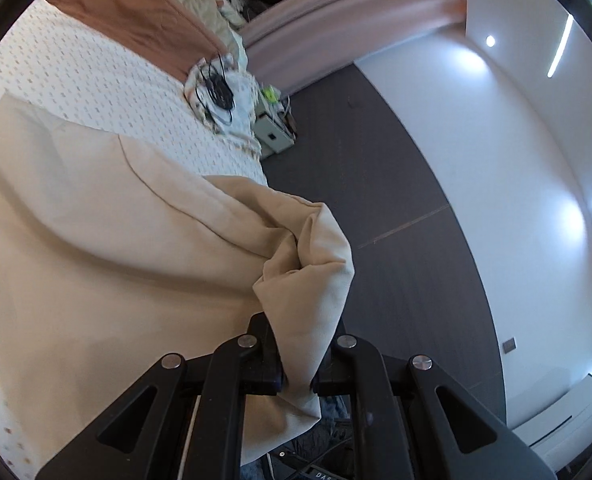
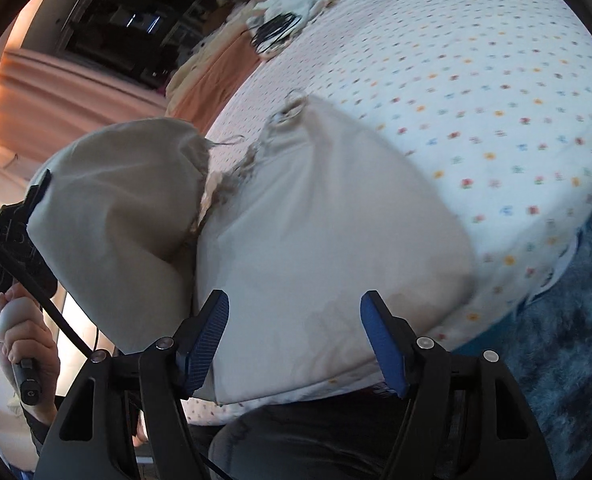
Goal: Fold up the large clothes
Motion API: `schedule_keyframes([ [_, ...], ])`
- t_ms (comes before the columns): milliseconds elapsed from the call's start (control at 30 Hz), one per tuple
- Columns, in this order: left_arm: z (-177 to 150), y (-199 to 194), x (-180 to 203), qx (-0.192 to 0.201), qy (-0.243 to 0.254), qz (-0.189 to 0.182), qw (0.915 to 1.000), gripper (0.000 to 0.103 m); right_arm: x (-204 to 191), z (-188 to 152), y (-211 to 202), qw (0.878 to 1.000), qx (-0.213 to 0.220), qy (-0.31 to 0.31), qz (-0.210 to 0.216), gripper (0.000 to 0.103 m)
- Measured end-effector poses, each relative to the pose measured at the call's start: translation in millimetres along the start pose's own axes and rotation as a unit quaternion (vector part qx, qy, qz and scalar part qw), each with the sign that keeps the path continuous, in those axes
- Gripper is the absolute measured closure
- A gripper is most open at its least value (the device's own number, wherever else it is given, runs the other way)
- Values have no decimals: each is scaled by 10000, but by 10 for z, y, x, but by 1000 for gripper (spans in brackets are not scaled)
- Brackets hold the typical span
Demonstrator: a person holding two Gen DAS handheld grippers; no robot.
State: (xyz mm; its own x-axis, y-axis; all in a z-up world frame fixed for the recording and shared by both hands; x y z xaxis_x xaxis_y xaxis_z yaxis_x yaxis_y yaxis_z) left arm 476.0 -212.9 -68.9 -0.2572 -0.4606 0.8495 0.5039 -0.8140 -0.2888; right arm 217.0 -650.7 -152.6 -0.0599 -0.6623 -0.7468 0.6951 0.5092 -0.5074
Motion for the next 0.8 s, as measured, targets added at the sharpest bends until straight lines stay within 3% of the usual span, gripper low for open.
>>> schedule_keyframes([
  [233,-655,583,170,-795,182,64,9967,92,351,-63,-447,9992,221,309,-85,36],
  [400,-1028,752,241,-1189,329,100,9923,92,475,-99,-716,9985,304,439,-113,36],
  [600,-1291,982,33,-1469,50,441,9882,92,619,-190,-912,9973,323,623,-195,36],
  [733,-1582,1147,-234,-1913,-147,883,9774,91,690,-249,-991,9969,290,704,-198,36],
  [800,-1683,1183,-352,-2043,-217,1078,9727,85,705,-187,-954,9968,284,718,-190,36],
])
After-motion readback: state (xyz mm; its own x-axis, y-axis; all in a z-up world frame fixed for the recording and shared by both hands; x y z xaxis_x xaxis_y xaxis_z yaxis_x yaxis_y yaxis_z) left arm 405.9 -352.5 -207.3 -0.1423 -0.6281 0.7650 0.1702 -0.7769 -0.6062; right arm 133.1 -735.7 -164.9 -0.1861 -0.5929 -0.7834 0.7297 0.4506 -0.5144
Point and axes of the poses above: each gripper's, at about its wrist camera, not at the fingertips, and y roughly the way its jaws point, x to its right, z to its top, the point moved 8 cm from there along y, roughly the way its jaws point, and after that the axes turned 6 degrees about x, right-handed, at the moved point
